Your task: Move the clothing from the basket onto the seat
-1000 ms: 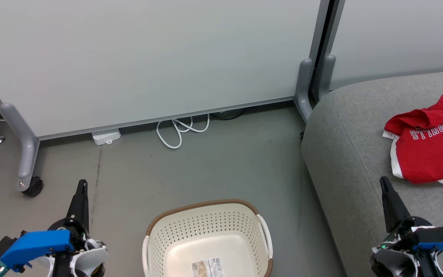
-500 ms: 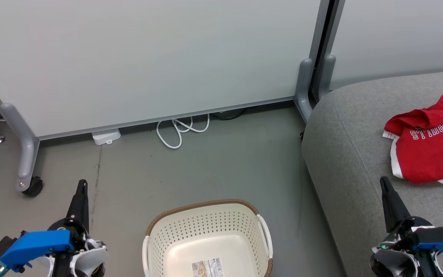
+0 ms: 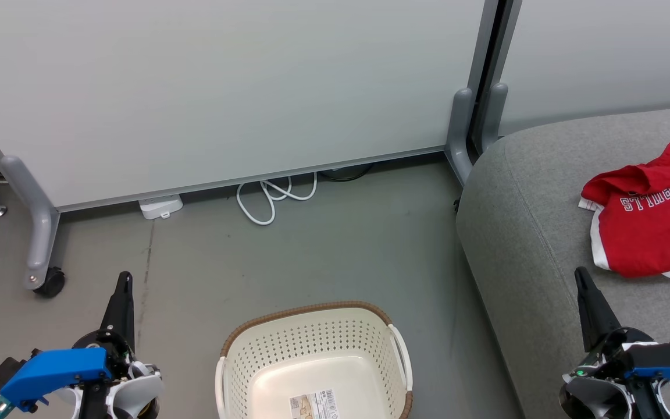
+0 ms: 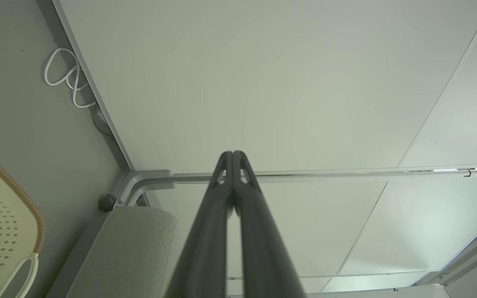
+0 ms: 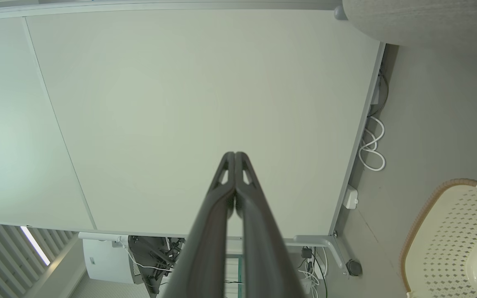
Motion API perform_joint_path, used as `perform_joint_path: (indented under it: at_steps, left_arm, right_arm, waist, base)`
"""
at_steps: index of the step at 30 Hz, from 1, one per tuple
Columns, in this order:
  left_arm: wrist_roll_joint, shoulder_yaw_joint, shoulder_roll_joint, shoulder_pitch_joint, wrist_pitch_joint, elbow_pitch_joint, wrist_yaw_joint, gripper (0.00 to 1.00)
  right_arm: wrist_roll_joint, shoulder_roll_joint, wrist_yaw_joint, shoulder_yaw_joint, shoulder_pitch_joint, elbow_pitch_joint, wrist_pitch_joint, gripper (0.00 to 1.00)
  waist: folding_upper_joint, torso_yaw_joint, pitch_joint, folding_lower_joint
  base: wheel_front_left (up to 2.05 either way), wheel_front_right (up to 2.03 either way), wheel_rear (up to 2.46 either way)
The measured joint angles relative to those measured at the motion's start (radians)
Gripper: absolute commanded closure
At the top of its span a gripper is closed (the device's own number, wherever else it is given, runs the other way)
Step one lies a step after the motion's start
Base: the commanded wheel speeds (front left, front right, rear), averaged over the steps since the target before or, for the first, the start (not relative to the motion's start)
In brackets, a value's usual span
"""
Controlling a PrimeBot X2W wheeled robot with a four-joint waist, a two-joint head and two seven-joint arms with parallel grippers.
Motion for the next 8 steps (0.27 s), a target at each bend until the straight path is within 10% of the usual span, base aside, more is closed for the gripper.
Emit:
perform_joint_path:
  at_steps: [8]
  left_arm:
    - [0.000, 0.000, 0.000, 0.000, 0.000, 0.000, 0.000, 1.00]
  right_arm:
    - [0.000, 0.000, 0.000, 0.000, 0.000, 0.000, 0.000, 1.00]
  waist:
    - [0.0000, 0.000, 0.000, 0.0000]
  base:
    - [0.00, 0.00, 0.00]
